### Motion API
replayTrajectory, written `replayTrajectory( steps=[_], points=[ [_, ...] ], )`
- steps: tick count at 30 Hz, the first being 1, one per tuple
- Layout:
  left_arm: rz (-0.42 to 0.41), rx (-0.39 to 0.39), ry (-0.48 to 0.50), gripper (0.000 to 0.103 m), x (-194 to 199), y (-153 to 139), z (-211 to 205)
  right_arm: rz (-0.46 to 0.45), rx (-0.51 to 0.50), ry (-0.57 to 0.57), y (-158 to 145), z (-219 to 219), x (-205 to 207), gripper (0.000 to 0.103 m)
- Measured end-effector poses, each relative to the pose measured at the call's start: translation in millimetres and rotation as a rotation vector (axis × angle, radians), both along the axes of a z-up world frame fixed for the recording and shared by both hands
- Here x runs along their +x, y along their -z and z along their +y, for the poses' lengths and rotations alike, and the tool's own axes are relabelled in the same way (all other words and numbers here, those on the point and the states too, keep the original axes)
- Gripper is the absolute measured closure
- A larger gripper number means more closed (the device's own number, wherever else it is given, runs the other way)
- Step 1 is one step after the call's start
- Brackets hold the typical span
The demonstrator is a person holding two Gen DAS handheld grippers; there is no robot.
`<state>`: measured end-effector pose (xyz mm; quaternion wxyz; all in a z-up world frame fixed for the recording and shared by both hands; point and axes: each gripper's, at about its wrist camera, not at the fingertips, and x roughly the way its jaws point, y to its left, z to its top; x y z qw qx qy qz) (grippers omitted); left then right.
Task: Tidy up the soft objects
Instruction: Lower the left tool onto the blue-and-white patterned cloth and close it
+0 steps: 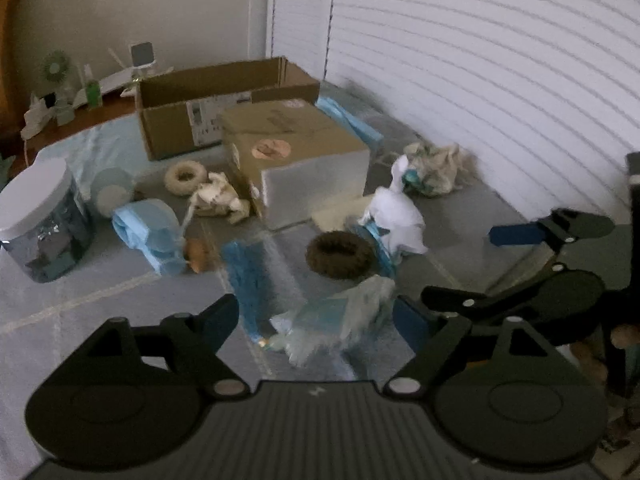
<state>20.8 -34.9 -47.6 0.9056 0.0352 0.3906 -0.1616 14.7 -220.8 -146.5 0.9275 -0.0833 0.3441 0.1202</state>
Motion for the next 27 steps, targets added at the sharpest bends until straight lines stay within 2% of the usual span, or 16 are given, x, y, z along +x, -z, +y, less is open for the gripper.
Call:
replayTrajectory(
  steps=[3, 6, 10, 14, 15, 16, 18, 25, 27],
  points=[
    [0.024, 0.032, -0.037, 0.019, 2, 3, -9, 0.003, -0.002, -0.002, -1, -2, -2, 0.000],
    [0.017, 0.020, -0.050, 0.019, 1, 1, -10, -0.002, 0.000, -0.011, 0, -5, -5, 0.000],
    [0.063, 0.005, -0.095, 0.019, 6, 6, -16, -0.008, 0.007, -0.013, 1, -8, -7, 0.000],
    [0.085, -0.001, -0.085, 0.022, 8, 14, -25, -0.014, 0.005, -0.017, 1, -10, -8, 0.000],
    [0.086, -0.006, -0.086, 0.025, 9, 14, -25, -0.018, 0.000, -0.020, 1, -10, -9, 0.000],
    [0.087, -0.004, -0.087, 0.035, 9, 14, -25, -0.023, -0.005, -0.016, 1, -10, -9, 0.000],
    [0.088, 0.006, -0.086, 0.037, 9, 15, -26, -0.024, -0.013, -0.018, 0, -10, -10, 0.000],
    [0.062, 0.007, -0.051, 0.058, 4, 11, -25, -0.040, -0.046, -0.030, -2, -6, -10, 0.000],
    [0.050, 0.009, -0.043, 0.060, 3, 7, -22, -0.042, -0.051, -0.031, -4, -5, -10, 0.000]
  ],
)
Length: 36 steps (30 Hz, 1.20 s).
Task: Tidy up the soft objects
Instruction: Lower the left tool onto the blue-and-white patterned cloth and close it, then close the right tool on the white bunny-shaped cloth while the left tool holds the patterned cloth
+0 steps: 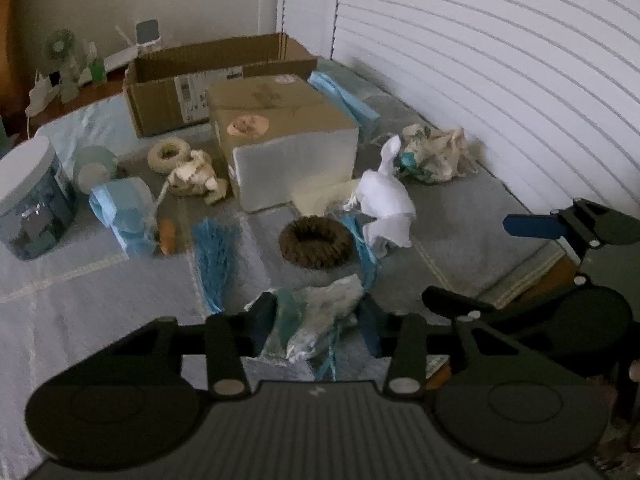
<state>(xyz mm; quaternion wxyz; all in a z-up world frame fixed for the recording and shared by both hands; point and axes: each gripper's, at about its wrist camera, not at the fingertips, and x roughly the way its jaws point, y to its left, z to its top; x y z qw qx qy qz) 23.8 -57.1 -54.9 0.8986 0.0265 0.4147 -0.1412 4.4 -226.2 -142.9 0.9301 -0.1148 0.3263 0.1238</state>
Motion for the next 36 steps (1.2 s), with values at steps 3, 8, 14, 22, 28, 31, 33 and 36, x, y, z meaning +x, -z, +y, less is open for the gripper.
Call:
replayTrajectory(
  steps=[3, 8, 14, 22, 28, 31, 33, 36],
  points=[
    [-0.023, 0.011, -0.010, 0.061, 0, -6, 7, -0.006, 0.007, -0.009, -4, 0, 0, 0.000],
    [-0.046, 0.021, -0.034, 0.061, 3, -11, 25, -0.019, 0.027, -0.024, -13, 5, 4, 0.001],
    [-0.069, 0.037, -0.049, 0.061, 7, -15, 46, -0.018, 0.057, -0.035, -24, 13, 16, 0.006],
    [-0.064, 0.028, -0.064, 0.061, 15, -11, 62, -0.067, 0.041, 0.050, -37, 14, 41, 0.011],
    [-0.047, 0.020, -0.064, 0.059, 20, -4, 64, -0.102, 0.108, 0.179, -47, -10, 60, 0.010],
    [-0.040, 0.021, -0.067, 0.054, 19, -1, 64, -0.094, 0.092, 0.225, -46, -14, 68, 0.010],
    [-0.045, 0.030, -0.077, 0.046, 17, -1, 64, -0.099, 0.115, 0.222, -48, -17, 67, 0.010],
    [-0.049, 0.038, -0.088, 0.040, 14, -1, 64, -0.125, 0.119, 0.212, -56, -16, 62, 0.008]
  ],
)
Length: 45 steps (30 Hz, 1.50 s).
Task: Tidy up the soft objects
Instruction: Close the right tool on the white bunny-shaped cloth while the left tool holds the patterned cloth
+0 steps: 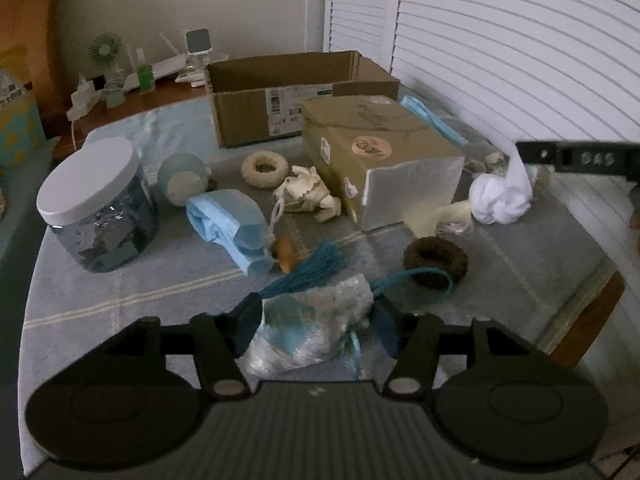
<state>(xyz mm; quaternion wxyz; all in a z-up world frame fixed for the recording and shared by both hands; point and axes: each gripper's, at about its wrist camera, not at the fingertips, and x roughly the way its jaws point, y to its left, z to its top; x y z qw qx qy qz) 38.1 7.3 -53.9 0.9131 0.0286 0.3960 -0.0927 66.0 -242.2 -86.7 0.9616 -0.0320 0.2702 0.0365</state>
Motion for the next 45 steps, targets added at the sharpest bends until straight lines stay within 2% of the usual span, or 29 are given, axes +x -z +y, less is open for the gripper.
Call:
replayTrajectory(
  steps=[1, 6, 8, 18, 25, 27, 30, 36, 38, 41, 45],
  points=[
    [0.003, 0.003, -0.006, 0.036, -1, 1, 0, -0.009, -0.002, -0.015, -3, 1, -3, 0.005],
    [0.026, 0.006, -0.017, 0.032, -5, 4, -1, -0.003, -0.022, -0.050, -3, 6, -10, 0.004],
    [0.028, 0.005, -0.020, 0.026, -8, 4, -2, 0.011, -0.003, -0.059, -2, 7, -12, 0.004],
    [0.044, -0.010, -0.074, 0.025, -4, 13, -4, 0.125, -0.012, -0.232, 20, 40, -20, 0.005],
    [0.047, -0.011, -0.096, 0.024, 3, 17, 4, 0.198, -0.008, -0.257, 38, 54, -4, 0.021],
    [0.042, -0.021, -0.082, 0.025, 5, 17, 4, 0.201, 0.002, -0.265, 40, 55, -2, 0.022],
    [0.037, -0.012, -0.066, 0.031, 7, 17, 4, 0.213, 0.011, -0.278, 40, 55, -1, 0.034],
    [0.022, 0.003, -0.015, 0.054, 5, 9, 4, 0.196, -0.010, -0.284, 33, 57, -2, 0.053],
    [0.011, 0.013, 0.015, 0.064, 3, 5, 3, 0.195, -0.017, -0.286, 31, 55, -5, 0.053],
    [0.005, 0.036, 0.041, 0.069, 1, -1, 3, 0.183, -0.032, -0.287, 28, 54, -10, 0.054],
    [0.007, 0.042, 0.064, 0.069, -2, -9, 5, 0.161, -0.039, -0.282, 19, 51, -19, 0.054]
  ],
)
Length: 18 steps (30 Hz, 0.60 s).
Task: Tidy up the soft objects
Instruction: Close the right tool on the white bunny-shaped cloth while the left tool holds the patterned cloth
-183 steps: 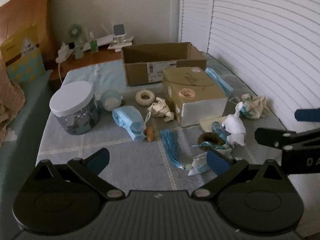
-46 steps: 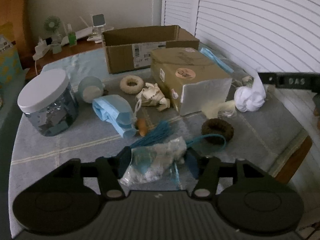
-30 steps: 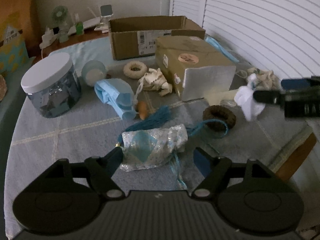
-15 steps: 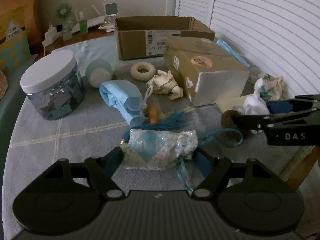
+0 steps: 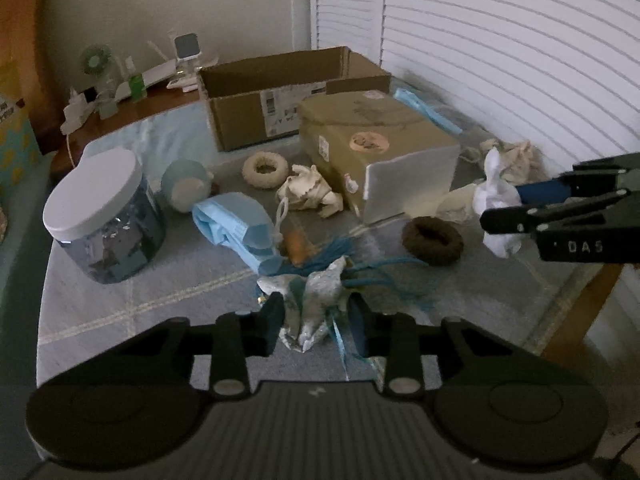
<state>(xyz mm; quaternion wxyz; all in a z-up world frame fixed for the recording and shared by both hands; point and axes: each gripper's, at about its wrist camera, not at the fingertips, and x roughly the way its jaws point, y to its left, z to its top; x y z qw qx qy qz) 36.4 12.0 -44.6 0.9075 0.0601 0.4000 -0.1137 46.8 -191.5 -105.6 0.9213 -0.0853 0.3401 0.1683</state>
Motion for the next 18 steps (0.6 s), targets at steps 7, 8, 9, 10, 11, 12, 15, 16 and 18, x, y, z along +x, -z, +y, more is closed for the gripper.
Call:
replayTrajectory(
  steps=[7, 8, 9, 10, 11, 12, 15, 16, 18],
  points=[
    [-0.039, 0.009, 0.051, 0.073, -9, -27, 1, -0.073, 0.005, 0.007, -27, -7, -14, 0.054],
    [-0.053, 0.015, 0.058, 0.073, -9, -32, 1, -0.082, 0.007, 0.006, -31, -7, -15, 0.054],
    [-0.067, 0.025, 0.062, 0.073, -9, -35, 0, -0.091, 0.011, 0.005, -34, -8, -16, 0.054],
    [-0.080, 0.035, 0.062, 0.073, -8, -39, 0, -0.100, 0.011, 0.006, -37, -7, -17, 0.054],
    [-0.087, 0.038, 0.062, 0.073, -6, -41, 1, -0.106, 0.010, 0.008, -39, -8, -17, 0.054],
    [-0.084, 0.034, 0.058, 0.072, -5, -43, 2, -0.112, 0.010, 0.008, -40, -8, -18, 0.054],
    [-0.044, -0.012, 0.044, 0.025, -6, -38, 8, -0.114, 0.022, 0.006, -42, -8, -19, 0.054],
    [-0.034, -0.025, 0.038, 0.010, -9, -33, 9, -0.112, 0.025, 0.006, -42, -8, -20, 0.054],
    [-0.015, -0.031, 0.024, 0.010, -12, -20, 11, -0.104, 0.028, 0.009, -39, -9, -21, 0.054]
  ],
)
